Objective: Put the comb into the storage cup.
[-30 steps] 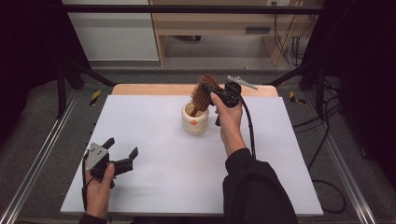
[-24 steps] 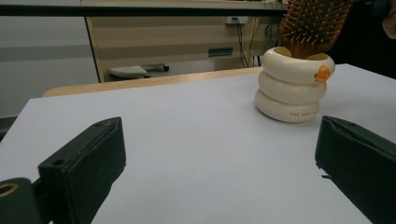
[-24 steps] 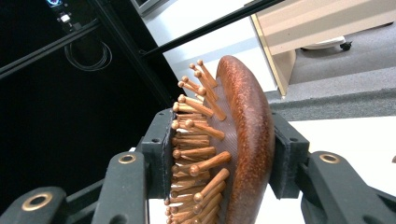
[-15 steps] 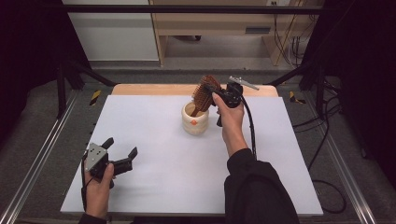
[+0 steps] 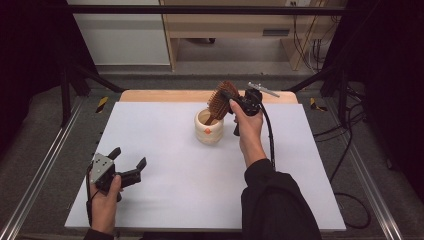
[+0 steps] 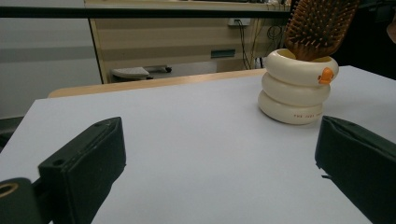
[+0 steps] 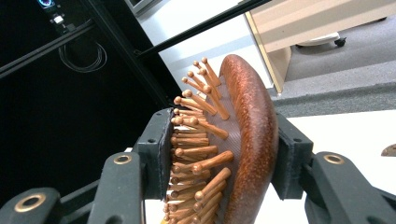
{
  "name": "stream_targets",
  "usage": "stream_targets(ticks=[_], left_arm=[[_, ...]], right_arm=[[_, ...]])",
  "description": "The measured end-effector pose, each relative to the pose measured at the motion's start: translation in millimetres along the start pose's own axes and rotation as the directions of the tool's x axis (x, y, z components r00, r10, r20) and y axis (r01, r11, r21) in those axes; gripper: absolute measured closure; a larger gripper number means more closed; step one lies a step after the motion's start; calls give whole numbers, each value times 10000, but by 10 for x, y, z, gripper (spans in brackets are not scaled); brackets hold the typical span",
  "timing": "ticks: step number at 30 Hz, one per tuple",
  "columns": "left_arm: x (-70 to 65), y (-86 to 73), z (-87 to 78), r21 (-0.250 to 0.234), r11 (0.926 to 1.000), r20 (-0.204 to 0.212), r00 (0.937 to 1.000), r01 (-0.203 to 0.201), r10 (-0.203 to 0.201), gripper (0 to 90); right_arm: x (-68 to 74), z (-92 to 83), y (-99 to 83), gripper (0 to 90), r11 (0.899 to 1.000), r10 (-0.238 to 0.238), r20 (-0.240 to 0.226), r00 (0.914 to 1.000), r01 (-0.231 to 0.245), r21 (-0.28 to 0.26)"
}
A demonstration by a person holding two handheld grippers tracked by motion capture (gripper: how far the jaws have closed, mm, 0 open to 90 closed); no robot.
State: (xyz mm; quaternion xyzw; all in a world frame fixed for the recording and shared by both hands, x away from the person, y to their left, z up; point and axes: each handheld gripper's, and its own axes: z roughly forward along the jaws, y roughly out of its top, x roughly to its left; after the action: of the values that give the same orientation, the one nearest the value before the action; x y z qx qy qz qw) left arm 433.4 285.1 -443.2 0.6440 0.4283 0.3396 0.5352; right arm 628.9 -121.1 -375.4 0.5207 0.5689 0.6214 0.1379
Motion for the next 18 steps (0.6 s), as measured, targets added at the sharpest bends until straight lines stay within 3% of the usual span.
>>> stream_targets(ticks=[18], left_arm=[[40, 6, -21, -80, 9999, -110, 9999, 96, -97, 20]], right_arm=[[-4, 10, 4, 474, 9999, -114, 21, 9999, 114, 48]])
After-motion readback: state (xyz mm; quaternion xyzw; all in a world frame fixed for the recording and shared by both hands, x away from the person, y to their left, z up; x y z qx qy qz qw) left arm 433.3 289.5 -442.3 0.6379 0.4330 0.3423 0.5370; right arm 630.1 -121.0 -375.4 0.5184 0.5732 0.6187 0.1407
